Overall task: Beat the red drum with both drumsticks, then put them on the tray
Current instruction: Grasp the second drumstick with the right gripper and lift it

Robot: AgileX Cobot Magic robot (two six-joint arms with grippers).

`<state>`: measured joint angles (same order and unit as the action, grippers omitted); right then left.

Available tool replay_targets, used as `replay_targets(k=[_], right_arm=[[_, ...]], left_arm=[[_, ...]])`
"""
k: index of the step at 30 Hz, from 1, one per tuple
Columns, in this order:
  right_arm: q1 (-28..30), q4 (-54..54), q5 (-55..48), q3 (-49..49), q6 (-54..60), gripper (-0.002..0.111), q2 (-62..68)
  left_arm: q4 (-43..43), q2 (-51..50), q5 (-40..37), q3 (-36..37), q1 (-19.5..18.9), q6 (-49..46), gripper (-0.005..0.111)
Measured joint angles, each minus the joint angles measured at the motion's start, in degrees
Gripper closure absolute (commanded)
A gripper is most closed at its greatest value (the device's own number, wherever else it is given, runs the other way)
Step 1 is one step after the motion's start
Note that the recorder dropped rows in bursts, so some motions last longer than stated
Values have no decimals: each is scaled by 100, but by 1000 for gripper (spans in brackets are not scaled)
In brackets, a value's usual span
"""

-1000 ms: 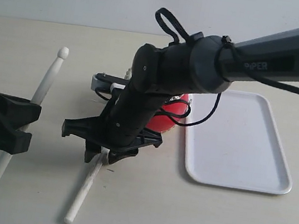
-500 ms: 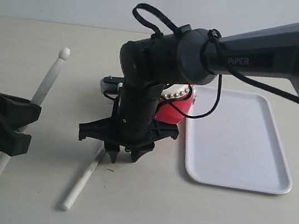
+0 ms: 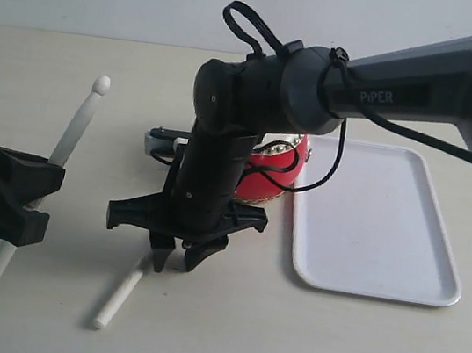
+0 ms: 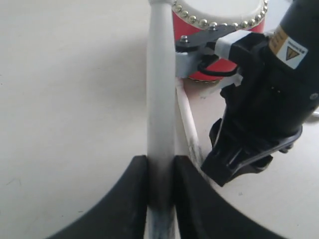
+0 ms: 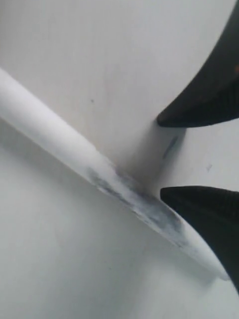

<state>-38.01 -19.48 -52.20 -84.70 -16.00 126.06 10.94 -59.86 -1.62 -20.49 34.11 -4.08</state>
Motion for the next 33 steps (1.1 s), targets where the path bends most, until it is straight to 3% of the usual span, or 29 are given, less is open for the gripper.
replay_targets(k=[7, 16, 33], right_arm=[[0, -376, -182, 61, 208, 69, -184], [0, -970, 882, 61, 448, 69, -224], [0, -580, 1087, 48, 85, 69, 87]], left_arm=[[0, 0, -10, 0, 0, 0, 107], [0, 0, -84, 0, 0, 0, 107], [0, 0, -137, 0, 0, 0, 107]])
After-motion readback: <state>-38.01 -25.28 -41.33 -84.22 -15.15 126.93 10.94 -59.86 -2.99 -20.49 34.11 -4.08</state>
